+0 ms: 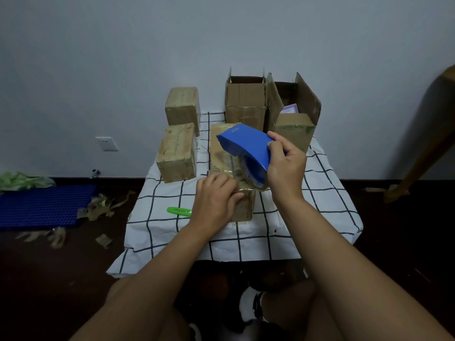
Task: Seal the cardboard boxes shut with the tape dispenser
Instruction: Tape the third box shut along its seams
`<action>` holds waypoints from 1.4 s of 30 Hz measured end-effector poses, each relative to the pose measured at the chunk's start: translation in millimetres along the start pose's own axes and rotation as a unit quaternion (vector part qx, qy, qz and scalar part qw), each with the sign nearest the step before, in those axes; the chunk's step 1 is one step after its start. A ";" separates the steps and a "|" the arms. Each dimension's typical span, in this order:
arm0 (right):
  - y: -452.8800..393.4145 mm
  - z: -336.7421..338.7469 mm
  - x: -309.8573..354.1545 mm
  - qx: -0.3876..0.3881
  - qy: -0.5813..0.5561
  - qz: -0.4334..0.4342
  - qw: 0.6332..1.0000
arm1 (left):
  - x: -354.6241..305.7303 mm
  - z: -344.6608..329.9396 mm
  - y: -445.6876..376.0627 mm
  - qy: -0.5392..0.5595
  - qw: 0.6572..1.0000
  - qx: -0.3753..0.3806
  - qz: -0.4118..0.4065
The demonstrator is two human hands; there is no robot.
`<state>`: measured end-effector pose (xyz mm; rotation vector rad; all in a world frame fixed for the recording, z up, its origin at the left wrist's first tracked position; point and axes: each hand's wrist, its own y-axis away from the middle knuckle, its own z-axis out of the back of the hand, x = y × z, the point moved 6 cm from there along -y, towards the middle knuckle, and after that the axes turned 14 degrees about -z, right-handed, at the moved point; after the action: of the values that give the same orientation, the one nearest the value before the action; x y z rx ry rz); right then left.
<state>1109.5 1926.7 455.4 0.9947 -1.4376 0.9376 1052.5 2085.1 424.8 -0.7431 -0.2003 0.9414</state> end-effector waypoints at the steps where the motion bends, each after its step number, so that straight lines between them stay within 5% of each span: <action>1: 0.5 -0.2 0.1 0.001 0.003 0.003 1.000 | 1.3 0.5 0.7 0.008 1.000 -0.003 0.000; 8: 0.3 3.6 0.7 -0.003 -0.004 0.000 1.000 | 26.1 12.4 26.8 0.080 0.989 -0.086 0.086; 24: -0.2 -2.5 0.9 0.000 0.015 0.008 1.000 | 28.1 19.9 22.7 0.089 0.994 -0.047 0.049; 33: -0.5 -2.1 1.8 0.000 0.016 0.007 1.000 | 46.3 15.4 31.6 0.316 0.938 0.019 0.138; 42: -0.8 -1.7 2.0 -0.003 0.017 0.007 1.000 | 44.8 1.5 38.7 0.372 0.908 0.007 0.192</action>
<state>1110.8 1927.9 457.6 0.9613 -1.4208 0.9562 1052.8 2135.4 393.6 -1.1015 0.6471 0.9582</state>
